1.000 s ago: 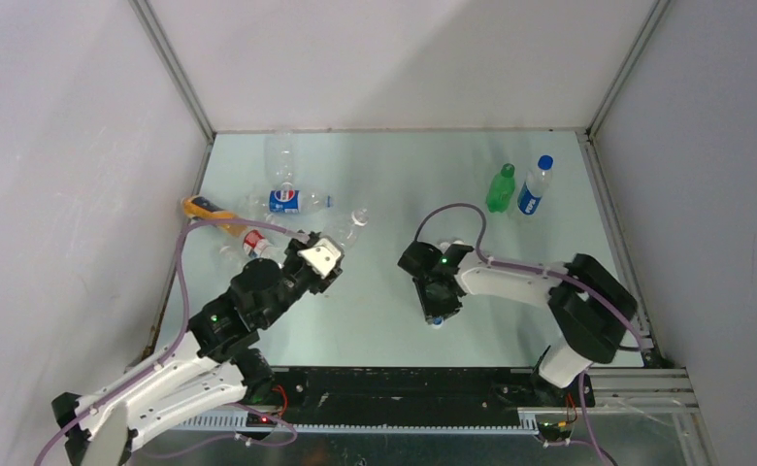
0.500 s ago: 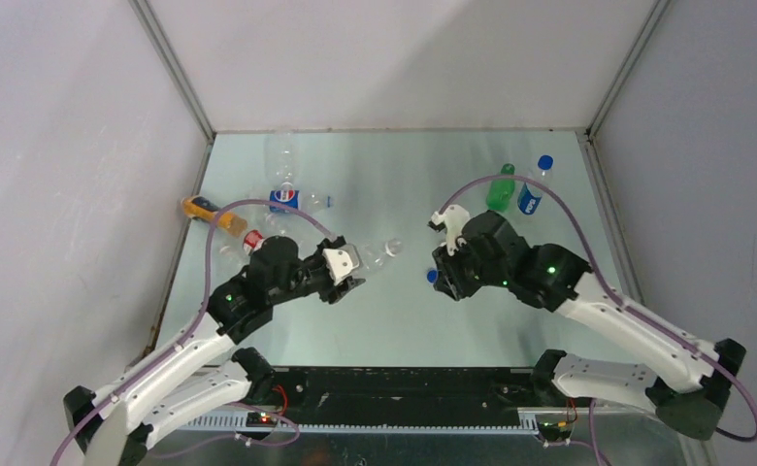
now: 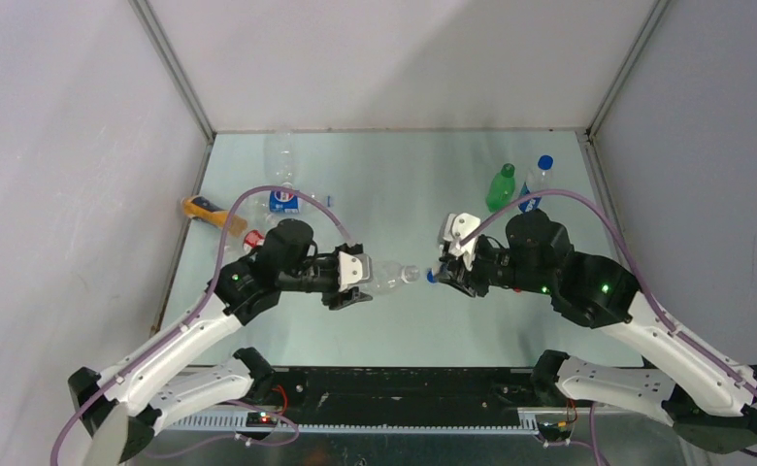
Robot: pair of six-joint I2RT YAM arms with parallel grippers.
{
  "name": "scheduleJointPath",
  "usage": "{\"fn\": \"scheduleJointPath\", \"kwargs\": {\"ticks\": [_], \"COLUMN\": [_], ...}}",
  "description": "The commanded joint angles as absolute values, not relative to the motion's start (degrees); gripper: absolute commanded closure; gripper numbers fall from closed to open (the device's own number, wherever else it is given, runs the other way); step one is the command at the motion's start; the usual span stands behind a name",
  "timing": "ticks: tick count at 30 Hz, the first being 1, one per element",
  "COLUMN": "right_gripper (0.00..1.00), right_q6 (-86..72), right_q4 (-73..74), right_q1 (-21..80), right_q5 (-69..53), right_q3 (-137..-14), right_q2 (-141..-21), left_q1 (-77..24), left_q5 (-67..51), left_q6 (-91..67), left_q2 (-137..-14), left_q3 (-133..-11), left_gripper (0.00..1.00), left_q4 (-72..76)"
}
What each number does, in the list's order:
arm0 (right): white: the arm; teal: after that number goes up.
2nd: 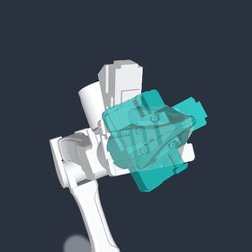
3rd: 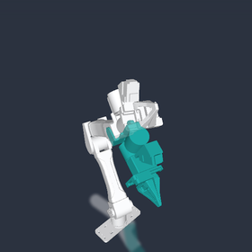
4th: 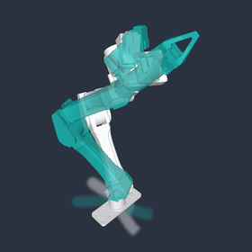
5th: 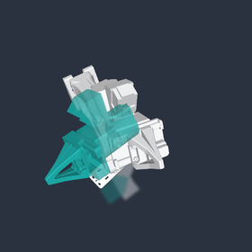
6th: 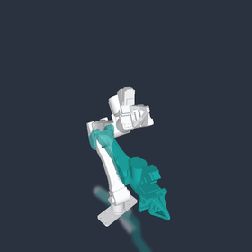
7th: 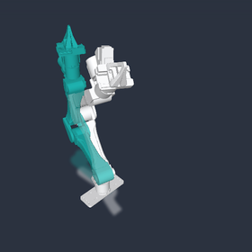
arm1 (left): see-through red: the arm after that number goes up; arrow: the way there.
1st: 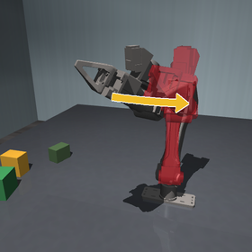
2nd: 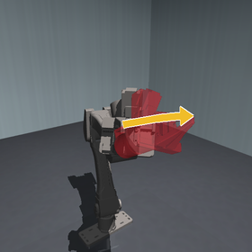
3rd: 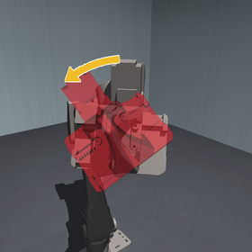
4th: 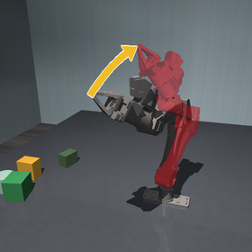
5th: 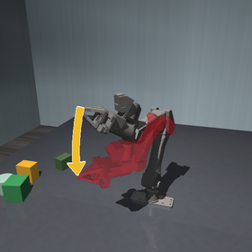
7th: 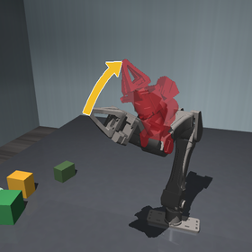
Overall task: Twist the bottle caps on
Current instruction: Screw the bottle cap onto the plastic bottle.
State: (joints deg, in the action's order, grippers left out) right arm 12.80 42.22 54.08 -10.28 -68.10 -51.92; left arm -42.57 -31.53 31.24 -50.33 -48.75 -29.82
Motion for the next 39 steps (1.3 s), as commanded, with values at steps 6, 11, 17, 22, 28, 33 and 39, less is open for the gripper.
{"fn": "scheduleJointPath", "kwargs": {"ticks": [6,11,17,22,28,33,39], "right_gripper": [0.85,0.85,0.85,0.85,0.85,0.85,0.85], "right_q6": [27.6,30.8,33.4,33.6,34.1,33.7,34.9], "right_q4": [38.6,39.1,37.7,35.0,34.9,36.8,38.9], "right_q1": [56.1,56.3,56.2,55.1,53.3,51.6,49.3], "right_q5": [-16.8,-18.8,-18.2,-18.5,-23.9,-30.7,-33.8], "right_q3": [-70.0,-70.0,-68.8,-67.4,-66.9,-66.8,-66.7], "right_q2": [-53.7,-55.1,-55.4,-54.9,-55.1,-55.6,-56.3], "left_q1": [-42.9,-43.0,-42.9,-42.9,-42.9,-43.0,-42.9], "left_q5": [-35.0,-35.7,-37.7,-38.6,-39.0,-40.1,-40.9], "left_q6": [33.1,33.4,33.7,34.2,35.3,36.5,34.7], "left_q2": [-52.8,-53.7,-54.7,-55.5,-55.6,-54.9,-52.8], "left_q3": [-53.4,-54.2,-54.7,-55.1,-55.2,-54.7,-51.6], "left_gripper": [1.00,1.00,1.00,1.00,1.00,1.00,1.00], "left_q4": [-30.7,-30.2,-29.8,-29.9,-28.9,-27.0,-20.1]}}
